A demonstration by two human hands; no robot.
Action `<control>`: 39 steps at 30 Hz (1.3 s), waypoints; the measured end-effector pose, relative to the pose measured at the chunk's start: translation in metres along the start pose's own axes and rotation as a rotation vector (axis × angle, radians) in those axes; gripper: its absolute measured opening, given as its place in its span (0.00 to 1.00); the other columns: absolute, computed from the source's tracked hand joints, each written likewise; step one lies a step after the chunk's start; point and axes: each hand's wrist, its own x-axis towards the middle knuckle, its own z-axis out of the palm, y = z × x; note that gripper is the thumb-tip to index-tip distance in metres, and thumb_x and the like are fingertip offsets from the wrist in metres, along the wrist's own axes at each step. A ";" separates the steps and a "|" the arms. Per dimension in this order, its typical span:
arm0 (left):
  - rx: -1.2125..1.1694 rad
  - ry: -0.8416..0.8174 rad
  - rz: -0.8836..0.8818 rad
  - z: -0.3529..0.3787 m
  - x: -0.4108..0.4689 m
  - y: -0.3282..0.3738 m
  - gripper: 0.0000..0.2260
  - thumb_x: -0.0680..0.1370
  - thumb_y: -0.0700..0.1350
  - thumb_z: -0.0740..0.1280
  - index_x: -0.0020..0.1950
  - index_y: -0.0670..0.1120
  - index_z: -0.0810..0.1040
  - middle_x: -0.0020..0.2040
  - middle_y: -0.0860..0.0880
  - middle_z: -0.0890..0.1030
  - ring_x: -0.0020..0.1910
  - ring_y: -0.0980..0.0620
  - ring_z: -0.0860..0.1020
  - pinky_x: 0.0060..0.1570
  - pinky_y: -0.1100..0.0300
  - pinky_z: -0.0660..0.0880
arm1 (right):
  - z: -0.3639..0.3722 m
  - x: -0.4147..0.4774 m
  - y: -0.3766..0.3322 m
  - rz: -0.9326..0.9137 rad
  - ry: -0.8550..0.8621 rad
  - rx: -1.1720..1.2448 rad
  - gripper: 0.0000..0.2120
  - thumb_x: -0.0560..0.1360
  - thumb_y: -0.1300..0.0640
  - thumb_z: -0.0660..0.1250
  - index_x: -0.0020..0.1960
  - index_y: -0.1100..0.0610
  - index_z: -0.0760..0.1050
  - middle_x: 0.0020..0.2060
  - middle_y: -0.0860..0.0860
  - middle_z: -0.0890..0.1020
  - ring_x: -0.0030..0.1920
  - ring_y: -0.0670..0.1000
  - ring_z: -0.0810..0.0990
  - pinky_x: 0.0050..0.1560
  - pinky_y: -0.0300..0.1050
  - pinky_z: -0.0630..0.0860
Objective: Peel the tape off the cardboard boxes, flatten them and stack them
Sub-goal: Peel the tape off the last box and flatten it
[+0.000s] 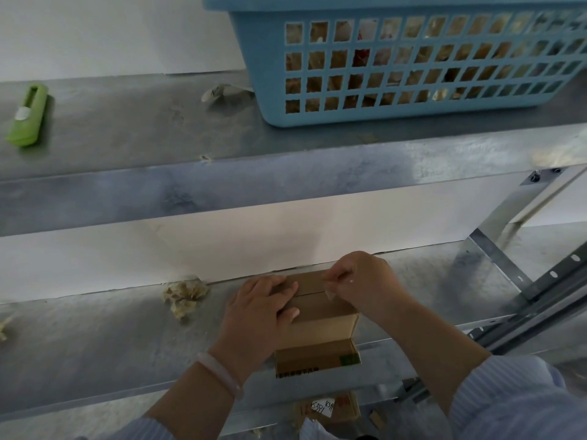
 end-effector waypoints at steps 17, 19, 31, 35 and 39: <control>0.072 0.124 0.106 0.005 0.014 0.021 0.20 0.75 0.61 0.56 0.56 0.50 0.77 0.48 0.51 0.74 0.46 0.52 0.74 0.43 0.58 0.76 | 0.011 -0.005 0.012 0.097 0.029 -0.092 0.10 0.73 0.50 0.72 0.53 0.51 0.82 0.51 0.48 0.77 0.45 0.45 0.74 0.41 0.33 0.69; 0.107 0.163 0.120 0.010 0.013 0.021 0.22 0.76 0.61 0.55 0.62 0.54 0.77 0.48 0.50 0.74 0.46 0.51 0.74 0.41 0.57 0.78 | 0.012 -0.005 0.012 0.110 0.014 -0.112 0.08 0.74 0.50 0.71 0.51 0.51 0.82 0.50 0.47 0.76 0.45 0.46 0.74 0.42 0.36 0.71; 0.183 0.209 0.176 0.008 0.016 0.018 0.22 0.76 0.61 0.54 0.61 0.56 0.79 0.48 0.50 0.75 0.46 0.50 0.76 0.46 0.55 0.78 | -0.007 -0.005 0.030 0.012 0.196 -0.274 0.02 0.76 0.55 0.66 0.45 0.52 0.77 0.42 0.47 0.79 0.42 0.45 0.77 0.48 0.42 0.78; 0.204 0.225 0.195 0.009 0.018 0.019 0.21 0.76 0.61 0.55 0.59 0.55 0.81 0.47 0.49 0.75 0.44 0.49 0.77 0.45 0.53 0.79 | -0.002 -0.007 0.027 -0.283 0.276 -0.385 0.08 0.69 0.62 0.73 0.35 0.55 0.75 0.32 0.49 0.77 0.33 0.48 0.76 0.38 0.48 0.79; 0.200 0.232 0.199 0.012 0.019 0.017 0.21 0.75 0.61 0.55 0.59 0.55 0.81 0.48 0.48 0.76 0.45 0.48 0.77 0.44 0.52 0.79 | 0.010 -0.006 0.027 -0.412 0.111 -0.379 0.04 0.74 0.56 0.68 0.42 0.54 0.79 0.39 0.48 0.79 0.42 0.48 0.76 0.52 0.48 0.77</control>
